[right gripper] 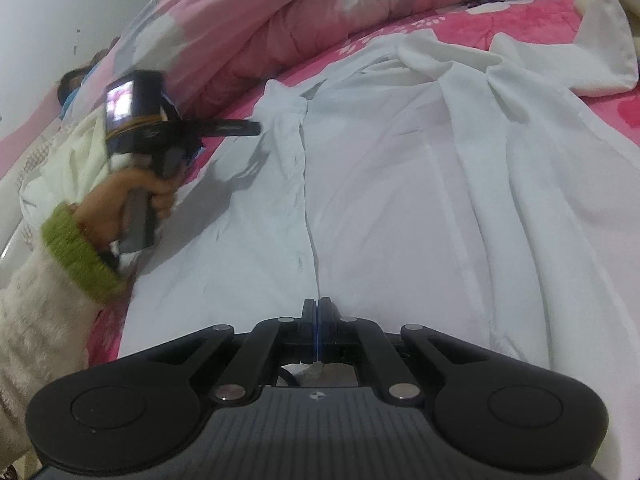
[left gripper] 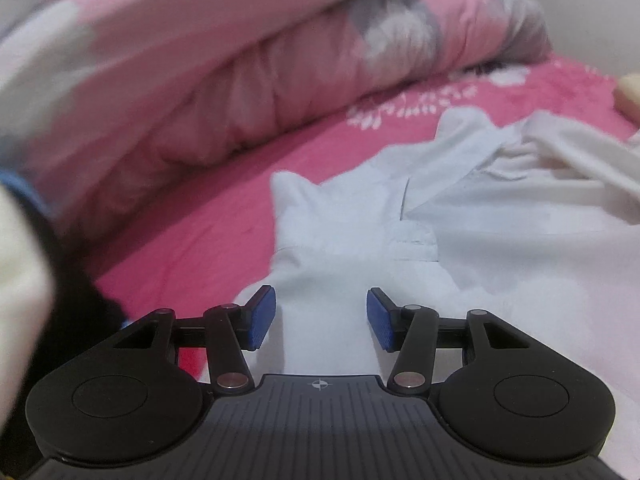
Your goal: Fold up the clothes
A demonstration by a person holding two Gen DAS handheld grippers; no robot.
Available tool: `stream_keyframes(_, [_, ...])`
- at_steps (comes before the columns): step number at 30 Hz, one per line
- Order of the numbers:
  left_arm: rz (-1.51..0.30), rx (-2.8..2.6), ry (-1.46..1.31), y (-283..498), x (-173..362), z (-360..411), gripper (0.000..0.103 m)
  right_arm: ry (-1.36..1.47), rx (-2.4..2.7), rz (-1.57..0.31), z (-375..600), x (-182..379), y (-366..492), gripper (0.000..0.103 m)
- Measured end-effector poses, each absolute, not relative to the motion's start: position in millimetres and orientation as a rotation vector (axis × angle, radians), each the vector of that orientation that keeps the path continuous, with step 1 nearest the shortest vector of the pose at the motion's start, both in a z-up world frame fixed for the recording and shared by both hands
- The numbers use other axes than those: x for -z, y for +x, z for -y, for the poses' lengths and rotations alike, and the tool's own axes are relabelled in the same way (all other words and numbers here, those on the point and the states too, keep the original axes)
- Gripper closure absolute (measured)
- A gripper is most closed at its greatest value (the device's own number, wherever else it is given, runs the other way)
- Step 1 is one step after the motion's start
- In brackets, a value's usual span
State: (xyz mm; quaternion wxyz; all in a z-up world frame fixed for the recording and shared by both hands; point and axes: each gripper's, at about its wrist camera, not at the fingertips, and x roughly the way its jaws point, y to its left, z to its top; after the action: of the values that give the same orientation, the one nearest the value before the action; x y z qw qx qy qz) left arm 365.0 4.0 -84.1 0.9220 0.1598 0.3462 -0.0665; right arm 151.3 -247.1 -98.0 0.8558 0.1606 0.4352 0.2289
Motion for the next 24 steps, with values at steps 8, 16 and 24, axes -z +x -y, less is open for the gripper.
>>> stream_keyframes(8, [-0.699, 0.088, 0.209, 406.8, 93.2, -16.2, 0.052, 0.394, -0.48, -0.915, 250.6, 102.5, 156.0, 0.103])
stream_keyframes(16, [-0.677, 0.027, 0.106, 379.9, 48.1, -41.3, 0.049, 0.476, -0.473, -0.884, 267.4, 87.4, 146.1, 0.076])
stream_keyframes(24, [-0.573, 0.065, 0.153, 241.6, -63.3, -71.3, 0.028, 0.459, -0.366, -0.67, 321.7, 16.5, 68.8, 0.072])
